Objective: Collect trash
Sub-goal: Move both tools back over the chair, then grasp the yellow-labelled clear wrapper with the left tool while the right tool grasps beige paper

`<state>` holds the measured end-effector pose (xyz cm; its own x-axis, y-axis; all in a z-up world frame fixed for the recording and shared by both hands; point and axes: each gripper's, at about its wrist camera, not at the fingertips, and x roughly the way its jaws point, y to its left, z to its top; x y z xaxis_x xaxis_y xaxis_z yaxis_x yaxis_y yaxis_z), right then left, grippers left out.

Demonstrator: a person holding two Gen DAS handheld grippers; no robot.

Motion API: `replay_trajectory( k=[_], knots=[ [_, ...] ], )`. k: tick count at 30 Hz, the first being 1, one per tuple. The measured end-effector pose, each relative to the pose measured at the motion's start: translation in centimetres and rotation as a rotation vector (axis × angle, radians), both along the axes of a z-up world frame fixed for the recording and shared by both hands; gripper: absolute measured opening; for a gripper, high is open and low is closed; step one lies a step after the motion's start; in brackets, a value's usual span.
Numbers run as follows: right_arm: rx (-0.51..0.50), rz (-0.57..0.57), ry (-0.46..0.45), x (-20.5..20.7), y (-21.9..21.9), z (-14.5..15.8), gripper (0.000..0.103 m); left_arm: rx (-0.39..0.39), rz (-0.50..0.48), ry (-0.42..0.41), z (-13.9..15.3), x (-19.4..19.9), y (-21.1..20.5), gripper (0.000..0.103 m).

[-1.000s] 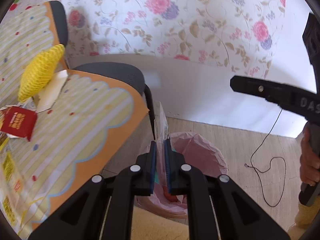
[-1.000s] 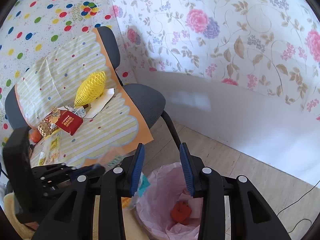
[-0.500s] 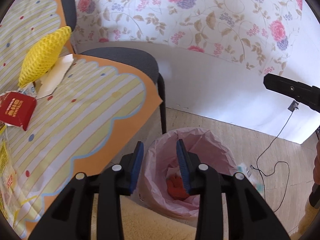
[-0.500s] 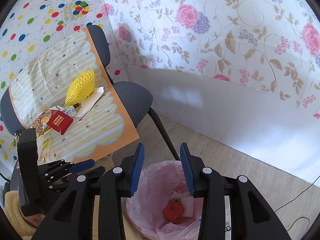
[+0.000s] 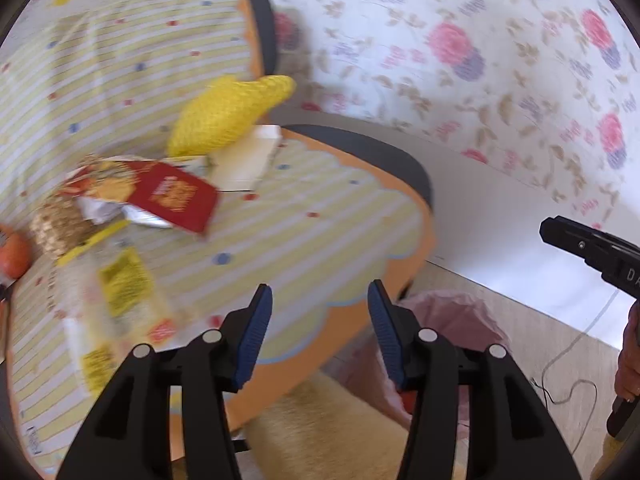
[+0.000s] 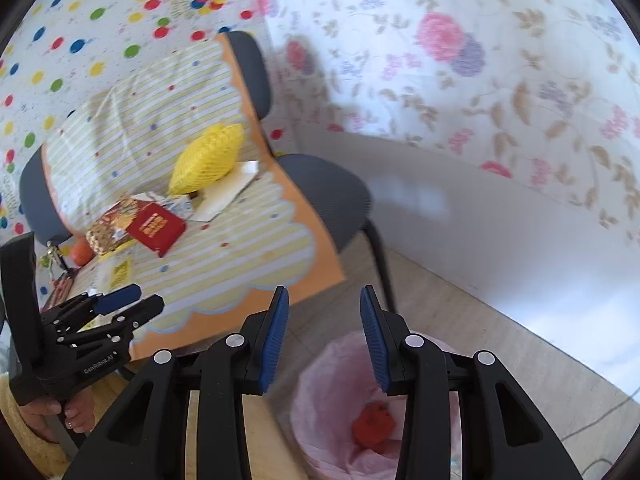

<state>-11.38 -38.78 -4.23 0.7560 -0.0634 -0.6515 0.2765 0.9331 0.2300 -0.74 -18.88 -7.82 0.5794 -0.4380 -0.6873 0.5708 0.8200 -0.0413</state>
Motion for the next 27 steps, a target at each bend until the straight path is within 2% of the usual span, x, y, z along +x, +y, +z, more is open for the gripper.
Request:
replay_trajectory(
  k=[1,3,4,8,11,14,16,19,22,23,24,26,27],
  knots=[
    [0.006,0.023,-0.003,0.9,0.6,0.1,0.039,0.002,0.035,-0.004,0.2,0.2,1.0,0.053],
    [0.011,0.084,-0.009,2.7,2.2,0.3,0.04,-0.016,0.124,-0.014,0.7,0.7,3.8,0.067],
    [0.004,0.12,-0.013,3.7,3.2,0.5,0.041,-0.019,0.18,-0.017,0.8,1.0,5.4,0.069],
    [-0.037,0.229,-0.031,6.9,7.1,1.1,0.043,0.033,0.326,0.004,0.0,2.1,9.7,0.071],
    [-0.048,0.285,-0.032,8.8,9.3,1.1,0.043,0.022,0.409,0.069,-1.5,3.3,12.5,0.071],
    [-0.038,0.308,-0.03,9.8,10.4,0.9,0.043,-0.027,0.417,0.146,-3.0,4.9,13.2,0.071],
    [-0.035,0.311,-0.023,10.1,10.7,0.8,0.043,-0.015,0.396,0.159,-3.8,5.9,12.3,0.071],
    [-0.049,0.294,-0.014,9.9,10.3,0.5,0.043,0.062,0.404,0.097,-4.5,6.5,11.0,0.069],
    [-0.032,0.267,0.003,9.8,9.5,-0.1,0.043,0.135,0.447,0.028,-4.8,6.7,10.3,0.05],
    [-0.025,0.262,0.009,9.8,9.3,-0.4,0.043,0.146,0.457,0.005,-4.8,6.5,10.5,0.035],
    [-0.019,0.259,0.014,9.8,9.1,-0.6,0.043,0.133,0.462,-0.013,-4.5,6.3,10.9,0.015],
    [-0.013,0.262,0.023,9.9,9.1,-0.9,0.043,0.051,0.446,0.015,-3.8,6.1,12.2,0.003],
    [-0.013,0.266,0.025,9.9,9.2,-1.0,0.043,0.012,0.447,0.024,-3.3,6.0,13.0,0.001]
  ],
)
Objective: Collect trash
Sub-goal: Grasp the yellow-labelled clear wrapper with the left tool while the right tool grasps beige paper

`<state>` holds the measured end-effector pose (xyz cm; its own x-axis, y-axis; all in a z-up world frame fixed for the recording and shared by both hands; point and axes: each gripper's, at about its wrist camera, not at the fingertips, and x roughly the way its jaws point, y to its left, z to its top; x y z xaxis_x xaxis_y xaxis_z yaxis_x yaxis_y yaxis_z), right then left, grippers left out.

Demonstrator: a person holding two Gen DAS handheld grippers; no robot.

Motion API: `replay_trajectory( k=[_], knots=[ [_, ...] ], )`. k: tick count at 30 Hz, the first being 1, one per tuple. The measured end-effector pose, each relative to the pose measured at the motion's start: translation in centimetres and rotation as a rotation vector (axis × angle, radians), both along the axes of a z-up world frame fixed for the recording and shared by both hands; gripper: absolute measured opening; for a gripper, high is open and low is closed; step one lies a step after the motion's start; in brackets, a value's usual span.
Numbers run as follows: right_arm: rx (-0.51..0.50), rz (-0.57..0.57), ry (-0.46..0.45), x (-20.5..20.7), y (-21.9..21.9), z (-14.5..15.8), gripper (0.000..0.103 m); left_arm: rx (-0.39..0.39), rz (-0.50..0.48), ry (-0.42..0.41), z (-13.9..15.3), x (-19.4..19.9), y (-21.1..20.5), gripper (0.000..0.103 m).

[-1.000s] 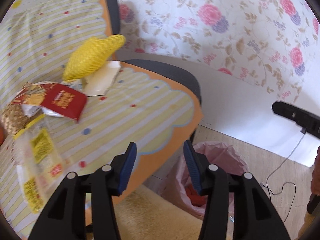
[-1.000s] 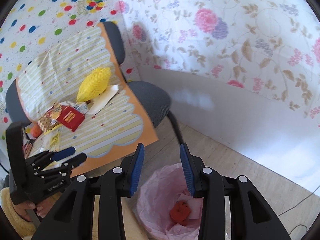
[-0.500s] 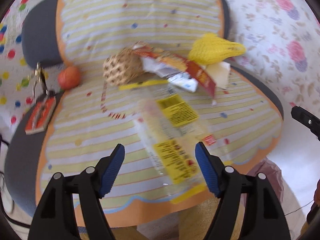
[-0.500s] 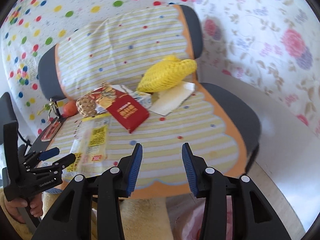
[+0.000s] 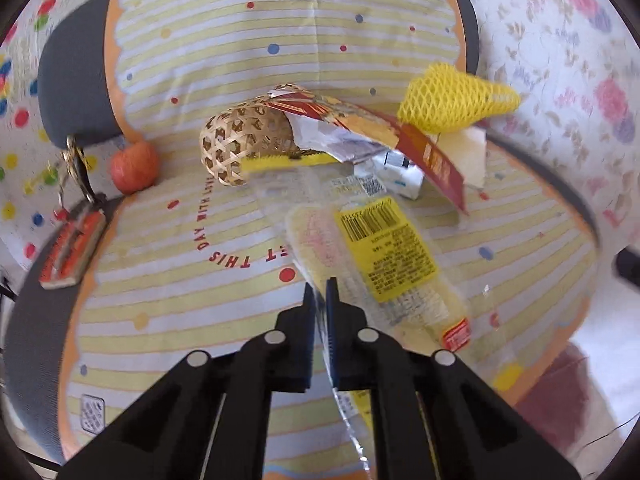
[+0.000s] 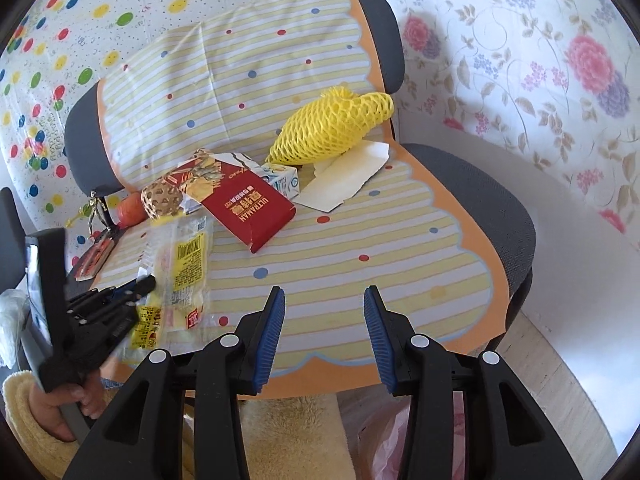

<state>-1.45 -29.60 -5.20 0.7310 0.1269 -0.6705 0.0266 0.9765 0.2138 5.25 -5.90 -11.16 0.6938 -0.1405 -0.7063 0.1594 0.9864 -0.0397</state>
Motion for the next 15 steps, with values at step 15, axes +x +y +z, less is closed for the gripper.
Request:
replay_trajectory(
  k=[15],
  knots=[
    [-0.123,0.144,-0.026,4.2,5.6,0.7,0.042,-0.119,0.131,-0.159,6.9,-1.8,7.6,0.0]
  ],
)
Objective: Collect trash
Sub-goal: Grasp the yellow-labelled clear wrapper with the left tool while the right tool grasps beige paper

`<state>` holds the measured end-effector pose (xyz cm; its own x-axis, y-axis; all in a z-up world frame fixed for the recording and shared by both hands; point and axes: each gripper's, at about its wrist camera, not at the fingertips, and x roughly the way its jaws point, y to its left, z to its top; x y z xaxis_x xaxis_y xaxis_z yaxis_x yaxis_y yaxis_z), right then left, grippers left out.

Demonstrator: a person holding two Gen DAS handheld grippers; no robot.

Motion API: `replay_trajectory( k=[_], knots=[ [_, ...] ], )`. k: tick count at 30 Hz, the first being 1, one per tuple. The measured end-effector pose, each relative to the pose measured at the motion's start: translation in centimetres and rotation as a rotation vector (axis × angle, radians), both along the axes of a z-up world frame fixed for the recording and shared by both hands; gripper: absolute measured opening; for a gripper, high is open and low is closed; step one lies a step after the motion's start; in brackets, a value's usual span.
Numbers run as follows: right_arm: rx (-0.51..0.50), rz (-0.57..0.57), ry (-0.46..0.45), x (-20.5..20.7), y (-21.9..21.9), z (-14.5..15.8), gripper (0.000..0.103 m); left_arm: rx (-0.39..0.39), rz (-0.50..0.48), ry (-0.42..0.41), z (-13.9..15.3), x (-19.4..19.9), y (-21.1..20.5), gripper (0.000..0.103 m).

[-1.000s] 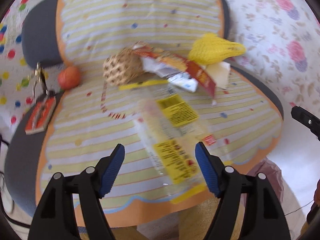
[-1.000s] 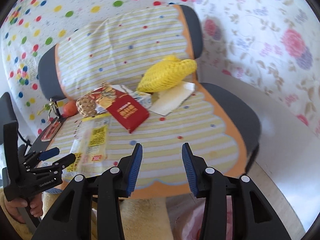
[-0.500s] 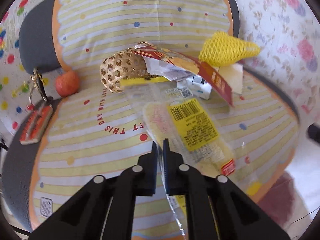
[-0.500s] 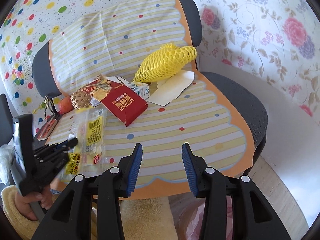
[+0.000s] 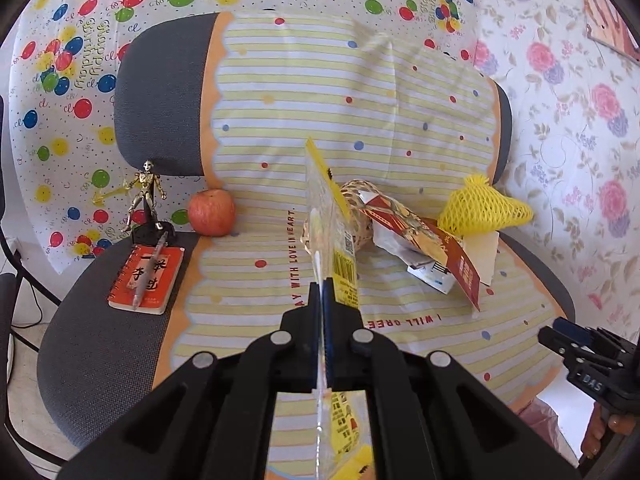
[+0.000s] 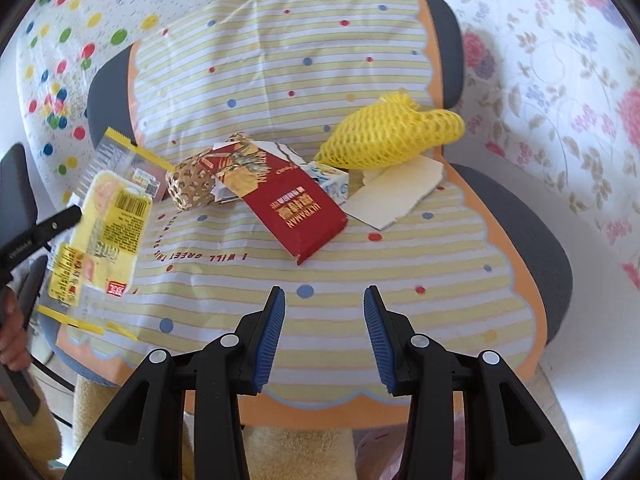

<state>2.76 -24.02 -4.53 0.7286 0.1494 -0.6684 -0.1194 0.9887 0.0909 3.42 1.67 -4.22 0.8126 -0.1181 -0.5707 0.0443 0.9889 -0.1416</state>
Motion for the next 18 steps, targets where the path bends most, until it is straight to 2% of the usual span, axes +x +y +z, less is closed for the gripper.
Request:
replay_trajectory(
  k=[3,8,12,14,16,18],
  knots=[
    [-0.049,0.059,-0.026,1.8,2.1,-0.1,0.037,-0.012,-0.009,-0.009,-0.2,-0.1,0.3,0.0],
    [-0.125,0.118,-0.05,5.0,5.3,-0.8,0.038,-0.036,-0.01,-0.004,-0.6,0.5,1.4,0.0],
    [-0.151,0.141,-0.035,7.0,6.8,-1.5,0.038,-0.057,-0.008,0.014,-1.1,1.1,2.2,0.0],
    [-0.199,0.144,-0.035,8.0,7.7,-2.1,0.038,-0.067,-0.01,0.021,-1.3,1.4,2.6,0.0],
    [-0.252,0.142,-0.048,8.8,8.4,-2.4,0.034,-0.073,-0.009,0.023,-1.3,1.5,2.8,0.0],
    [-0.292,0.145,-0.057,9.4,8.8,-2.6,0.025,-0.079,-0.01,0.022,-1.3,1.5,3.0,0.0]
  ],
)
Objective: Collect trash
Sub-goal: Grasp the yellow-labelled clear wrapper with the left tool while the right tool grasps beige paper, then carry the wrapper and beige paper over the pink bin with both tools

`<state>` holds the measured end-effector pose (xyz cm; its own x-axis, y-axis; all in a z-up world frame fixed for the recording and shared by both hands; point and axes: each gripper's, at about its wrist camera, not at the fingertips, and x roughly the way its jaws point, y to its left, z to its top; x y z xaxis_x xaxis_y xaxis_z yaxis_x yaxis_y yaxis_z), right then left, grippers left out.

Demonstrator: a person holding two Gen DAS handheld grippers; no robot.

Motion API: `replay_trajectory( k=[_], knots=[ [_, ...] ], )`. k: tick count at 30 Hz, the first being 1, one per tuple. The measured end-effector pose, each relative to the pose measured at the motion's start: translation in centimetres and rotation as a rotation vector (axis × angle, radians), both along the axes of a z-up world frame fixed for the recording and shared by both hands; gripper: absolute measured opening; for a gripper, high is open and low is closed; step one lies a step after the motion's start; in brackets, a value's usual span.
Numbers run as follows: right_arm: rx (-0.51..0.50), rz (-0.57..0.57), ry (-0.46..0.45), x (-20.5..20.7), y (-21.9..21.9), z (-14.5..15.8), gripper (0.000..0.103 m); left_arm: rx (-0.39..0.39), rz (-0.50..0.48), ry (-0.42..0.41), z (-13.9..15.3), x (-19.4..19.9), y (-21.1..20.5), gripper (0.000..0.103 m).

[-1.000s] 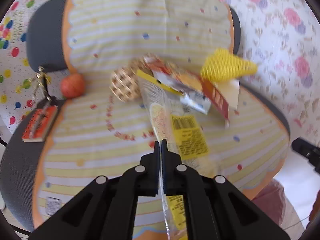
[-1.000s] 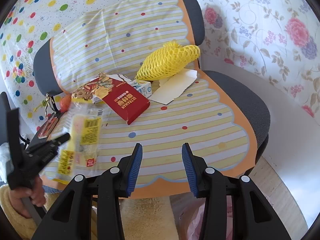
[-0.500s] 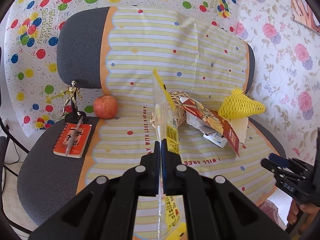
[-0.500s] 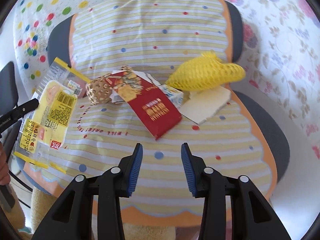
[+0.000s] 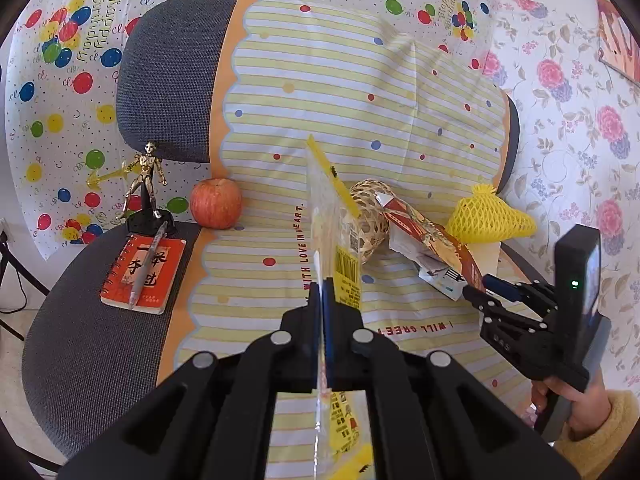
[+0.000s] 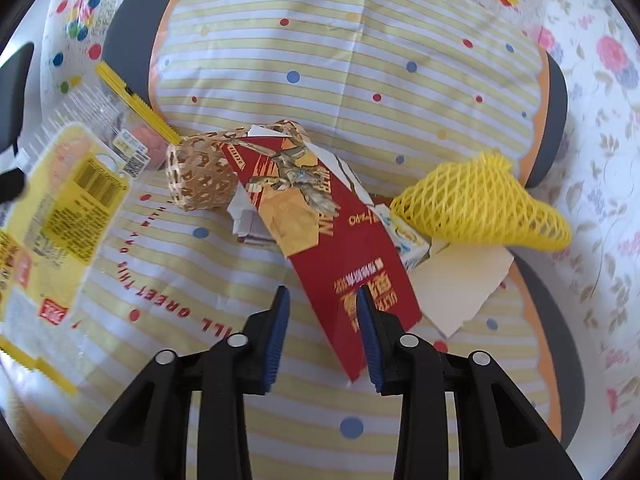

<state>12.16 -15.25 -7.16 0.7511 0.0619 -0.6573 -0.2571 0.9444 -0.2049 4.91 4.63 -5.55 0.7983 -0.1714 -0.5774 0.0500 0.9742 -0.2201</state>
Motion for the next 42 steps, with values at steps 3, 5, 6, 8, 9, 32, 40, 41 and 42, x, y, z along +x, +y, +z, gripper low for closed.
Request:
replay_trajectory(
  k=[3,5,6,8,9,32,40,41,42],
  knots=[
    [-0.008,0.0,-0.039,0.1,0.3,0.5,0.007,-0.006,-0.001,-0.004,0.0,-0.2,0.0,0.0],
    [0.031,-0.001,-0.071,-0.4,-0.2,1.6,0.005,-0.009,-0.004,-0.01,0.0,-0.4,0.0,0.0],
    [0.06,-0.01,-0.085,-0.6,-0.7,2.3,0.003,-0.009,-0.004,-0.013,0.1,-0.5,-0.1,0.0],
    [0.135,-0.047,-0.109,-1.0,-2.4,4.0,0.002,-0.013,-0.01,-0.026,0.3,-0.7,-0.2,0.0],
    [0.189,-0.069,-0.119,-1.3,-3.6,5.0,0.001,-0.016,-0.016,-0.036,0.5,-0.9,-0.3,0.0],
    [0.403,-0.549,-0.044,-23.4,-21.4,5.7,0.001,-0.017,-0.489,-0.134,3.6,-6.7,-18.4,0.0],
    [0.451,-0.743,0.118,-28.3,-25.5,-0.7,0.004,0.007,-0.634,-0.08,1.3,-9.1,-22.8,0.0],
    [0.454,-0.751,0.128,-28.6,-25.7,-1.2,0.006,0.01,-0.64,-0.076,1.2,-9.3,-23.0,0.0],
    [0.458,-0.761,0.139,-28.7,-26.0,-1.8,0.006,0.014,-0.648,-0.072,1.0,-9.4,-23.3,0.0]
  ],
)
